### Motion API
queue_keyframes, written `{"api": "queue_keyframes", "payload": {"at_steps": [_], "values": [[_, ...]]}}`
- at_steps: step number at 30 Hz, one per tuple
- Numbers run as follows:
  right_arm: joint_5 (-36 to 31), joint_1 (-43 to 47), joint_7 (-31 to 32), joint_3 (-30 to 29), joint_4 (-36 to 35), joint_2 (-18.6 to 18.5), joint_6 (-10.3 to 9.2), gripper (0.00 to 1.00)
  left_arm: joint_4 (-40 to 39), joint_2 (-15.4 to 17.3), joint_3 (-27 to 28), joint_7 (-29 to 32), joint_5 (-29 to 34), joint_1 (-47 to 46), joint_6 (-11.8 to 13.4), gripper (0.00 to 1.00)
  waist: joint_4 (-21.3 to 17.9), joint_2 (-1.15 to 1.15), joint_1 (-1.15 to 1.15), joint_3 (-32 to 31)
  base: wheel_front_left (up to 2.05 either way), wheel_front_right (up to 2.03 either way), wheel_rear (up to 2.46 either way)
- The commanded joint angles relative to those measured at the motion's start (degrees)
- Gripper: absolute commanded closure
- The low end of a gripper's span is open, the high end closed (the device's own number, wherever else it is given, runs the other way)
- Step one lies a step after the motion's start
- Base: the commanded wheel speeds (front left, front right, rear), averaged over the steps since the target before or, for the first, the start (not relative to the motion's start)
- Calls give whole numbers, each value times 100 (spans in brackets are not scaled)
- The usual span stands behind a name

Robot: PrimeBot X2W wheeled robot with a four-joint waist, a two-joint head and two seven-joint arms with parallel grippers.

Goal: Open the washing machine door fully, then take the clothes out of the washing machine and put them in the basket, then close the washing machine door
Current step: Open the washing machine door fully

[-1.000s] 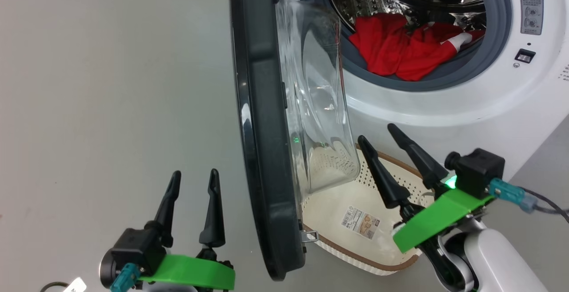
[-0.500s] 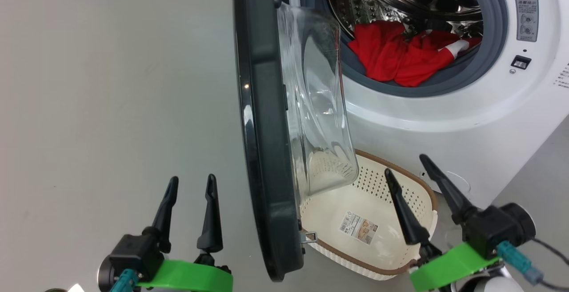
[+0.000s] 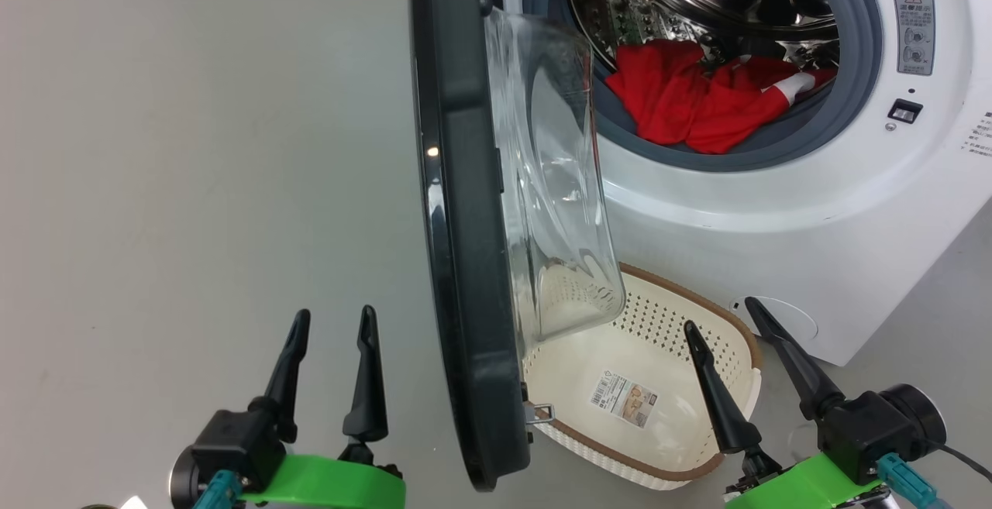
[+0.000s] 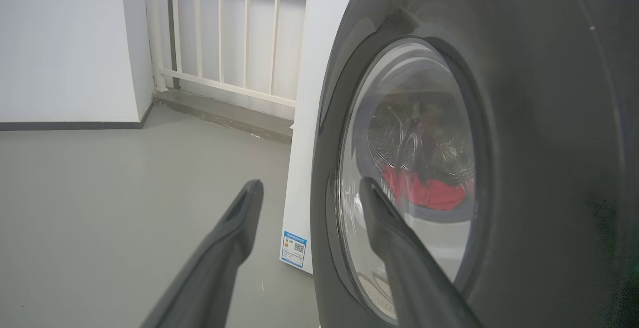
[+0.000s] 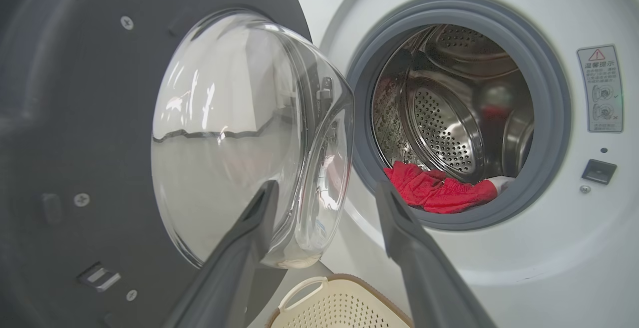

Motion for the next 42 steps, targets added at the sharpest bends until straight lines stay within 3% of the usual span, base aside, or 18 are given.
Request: {"api": "queue_keyframes", "payload": {"at_steps": [1,4,5,6,7,8,16,28,42], "values": [[50,-65,-68,92,-142,12,37,0,-113,34,222,-68,73,-23,-32,0,1,0,0,2,0,0,0],[103,-76,-73,62,-121,12,37,0,-108,25,235,-68,89,-21,-34,0,2,0,0,5,0,0,0],[111,-78,-74,61,-117,12,37,0,-106,20,233,-68,93,-20,-34,6,2,0,0,6,0,0,0],[134,-76,-73,63,-109,12,37,0,-102,17,233,-68,96,-19,-36,42,2,0,0,4,0,0,0],[161,-77,-75,67,-95,12,37,0,-93,12,234,-68,101,-19,-42,96,2,0,0,2,0,0,0],[173,-78,-77,70,-89,12,37,0,-87,10,235,-68,101,-19,-48,100,1,0,0,0,0,0,0],[263,-79,-94,4,-51,12,37,0,-400,2,330,-68,221,-81,-75,100,0,0,0,2,0,0,0],[402,-60,-138,-59,42,12,37,0,-1646,-18,287,-69,674,-293,-214,100,-14,0,0,-27,0,0,0],[473,-74,-184,-114,101,13,37,0,-2389,-68,-763,285,625,-603,-717,100,-89,0,0,-1,0,0,0]]}}
